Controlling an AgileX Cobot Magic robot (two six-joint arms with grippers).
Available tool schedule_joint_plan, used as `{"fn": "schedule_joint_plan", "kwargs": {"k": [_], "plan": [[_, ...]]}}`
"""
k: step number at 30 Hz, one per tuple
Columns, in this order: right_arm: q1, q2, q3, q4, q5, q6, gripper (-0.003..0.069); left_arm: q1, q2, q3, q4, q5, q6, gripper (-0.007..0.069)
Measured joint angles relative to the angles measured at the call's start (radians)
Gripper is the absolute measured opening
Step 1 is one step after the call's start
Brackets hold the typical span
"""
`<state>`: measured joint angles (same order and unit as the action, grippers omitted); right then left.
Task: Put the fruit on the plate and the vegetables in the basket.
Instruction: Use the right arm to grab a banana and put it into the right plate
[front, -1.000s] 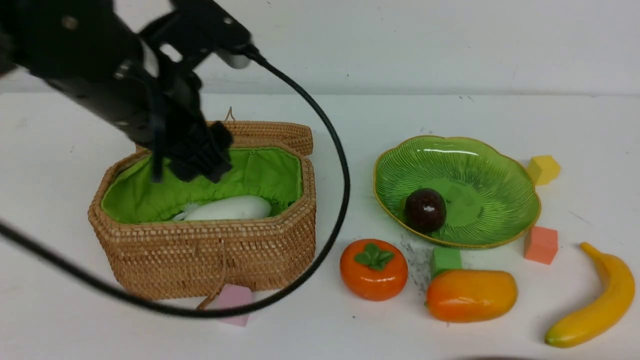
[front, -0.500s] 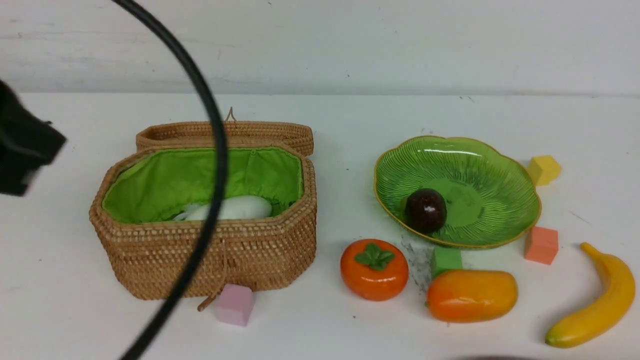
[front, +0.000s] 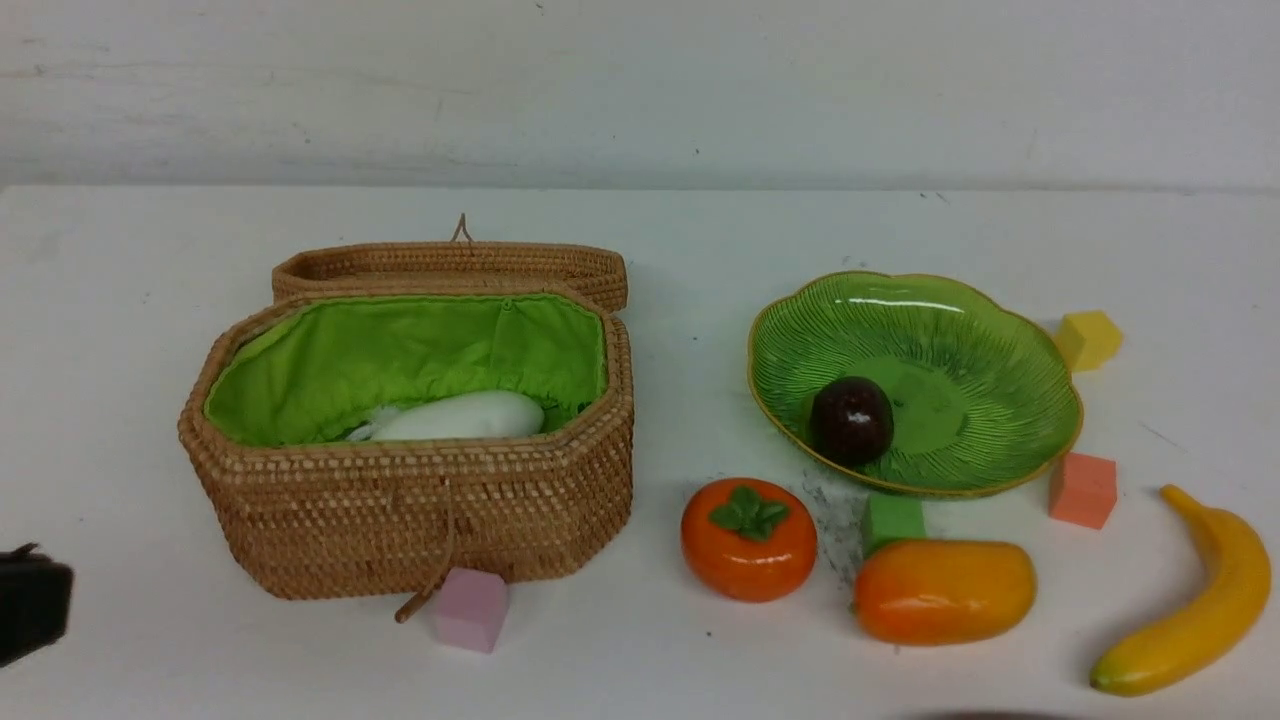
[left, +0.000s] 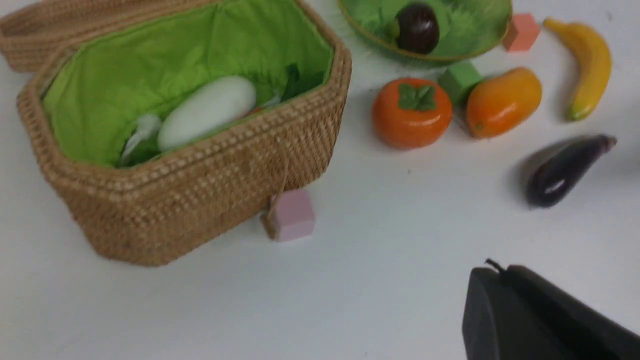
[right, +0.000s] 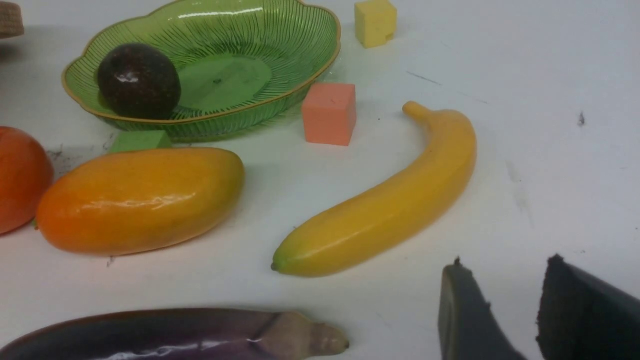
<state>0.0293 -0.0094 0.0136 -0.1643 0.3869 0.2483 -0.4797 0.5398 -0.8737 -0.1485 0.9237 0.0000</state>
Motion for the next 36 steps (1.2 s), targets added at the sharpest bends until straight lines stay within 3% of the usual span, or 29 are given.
{"fn": "schedule_joint_plan", "kwargs": {"k": [7, 25, 32, 36], "plan": [[0.0, 0.0, 0.0, 0.0, 0.0, 0.0, 0.0245, 0.0, -0.004, 0.041, -0.09, -0.111, 0.0, -0.0013], [0.0, 0.0, 0.0, 0.0, 0.0, 0.0, 0.0245, 0.0, -0.004, 0.043, -0.078, -0.122, 0.0, -0.0013], [0.0, 0.0, 0.0, 0.0, 0.0, 0.0, 0.0245, 0.0, -0.025, 0.127, 0.015, -0.314, 0.0, -0.0013], [0.0, 0.0, 0.0, 0.0, 0.0, 0.0, 0.0245, 0.041, -0.137, 0.269, 0.073, -0.57, 0.0, -0.0011]]}}
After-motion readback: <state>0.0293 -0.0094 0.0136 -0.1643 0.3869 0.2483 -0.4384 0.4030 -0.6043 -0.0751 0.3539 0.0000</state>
